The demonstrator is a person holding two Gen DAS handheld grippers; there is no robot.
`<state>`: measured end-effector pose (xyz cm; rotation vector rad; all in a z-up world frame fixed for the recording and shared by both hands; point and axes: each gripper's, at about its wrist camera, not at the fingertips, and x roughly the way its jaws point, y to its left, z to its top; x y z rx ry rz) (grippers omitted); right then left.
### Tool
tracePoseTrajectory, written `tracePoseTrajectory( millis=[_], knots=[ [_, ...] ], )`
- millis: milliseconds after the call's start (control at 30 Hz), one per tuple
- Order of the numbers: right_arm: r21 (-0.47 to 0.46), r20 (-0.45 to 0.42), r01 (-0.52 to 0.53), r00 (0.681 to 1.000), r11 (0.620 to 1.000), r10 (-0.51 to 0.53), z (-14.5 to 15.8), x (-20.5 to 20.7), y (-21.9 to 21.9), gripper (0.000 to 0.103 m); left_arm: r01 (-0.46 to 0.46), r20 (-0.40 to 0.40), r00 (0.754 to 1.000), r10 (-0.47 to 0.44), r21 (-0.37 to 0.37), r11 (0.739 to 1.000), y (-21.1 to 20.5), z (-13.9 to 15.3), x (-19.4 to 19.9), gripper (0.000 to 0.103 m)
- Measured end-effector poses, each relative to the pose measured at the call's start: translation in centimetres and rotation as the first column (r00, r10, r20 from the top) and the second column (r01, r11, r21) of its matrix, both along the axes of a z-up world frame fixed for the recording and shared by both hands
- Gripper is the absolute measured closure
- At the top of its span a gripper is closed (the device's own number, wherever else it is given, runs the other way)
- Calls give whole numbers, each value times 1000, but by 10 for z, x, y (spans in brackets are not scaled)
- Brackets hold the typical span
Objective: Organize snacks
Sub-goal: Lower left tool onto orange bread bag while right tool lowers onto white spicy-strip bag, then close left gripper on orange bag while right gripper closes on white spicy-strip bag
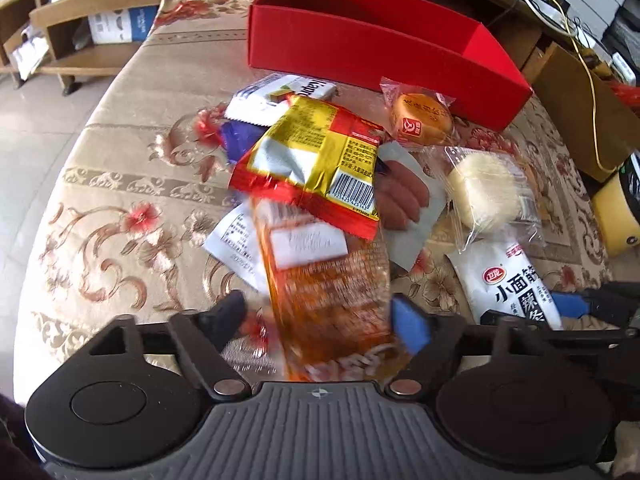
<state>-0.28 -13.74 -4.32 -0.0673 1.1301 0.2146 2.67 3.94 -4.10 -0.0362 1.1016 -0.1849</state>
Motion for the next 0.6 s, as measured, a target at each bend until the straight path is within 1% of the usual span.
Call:
tracePoseTrajectory(
  millis=[33, 100, 133, 167, 200, 233, 300, 367, 433, 500, 533, 600],
  knots=[
    [-4, 2, -12, 1000, 1000, 12, -1, 0, 3, 34, 4, 3, 1000, -4, 12, 1000, -2, -1, 2, 11],
    [-21, 6, -65, 998, 998, 65, -6, -2, 12, 20, 13, 7, 1000, -14, 35, 999, -7, -4, 4, 6],
    [-38, 15, -72, 997, 997, 73, -7, -3, 15, 20, 16, 9, 1000, -16, 44, 999, -8, -5, 5, 5],
    [-35, 15, -71, 997, 997, 72, -6, -4, 15, 21, 18, 7, 1000, -19, 49, 999, -9, -6, 5, 6],
    [-31, 16, -60, 998, 998, 60, -4, -3, 12, 31, 20, 7, 1000, -20, 47, 999, -7, -5, 4, 9],
    [-34, 22, -45, 999, 998, 46, -2, -4, 9, 46, 17, 7, 1000, -18, 42, 999, -5, -4, 3, 11],
    [3, 12, -29, 999, 1000, 29, 2, -5, 3, 51, 7, 3, 1000, -7, 10, 1000, 2, 0, 0, 28],
    [4, 17, -32, 999, 999, 32, 3, -7, 2, 55, 2, -5, 1000, -2, -20, 1000, 6, 4, -2, 37],
    [31, 24, -25, 999, 999, 24, 8, -8, -2, 66, -2, -11, 1000, 2, -29, 1000, 7, 4, -3, 39],
    [68, 31, -15, 999, 998, 13, 15, -10, -6, 71, 2, -9, 1000, -2, -32, 999, 7, 7, -6, 41],
    [71, 34, -10, 999, 997, 8, 16, -10, -8, 74, 7, -7, 1000, -7, -30, 1000, 7, 8, -7, 41],
    [69, 32, -3, 999, 998, 0, 14, -9, -8, 74, 13, -7, 1000, -13, -25, 1000, 6, 9, -9, 42]
  ],
)
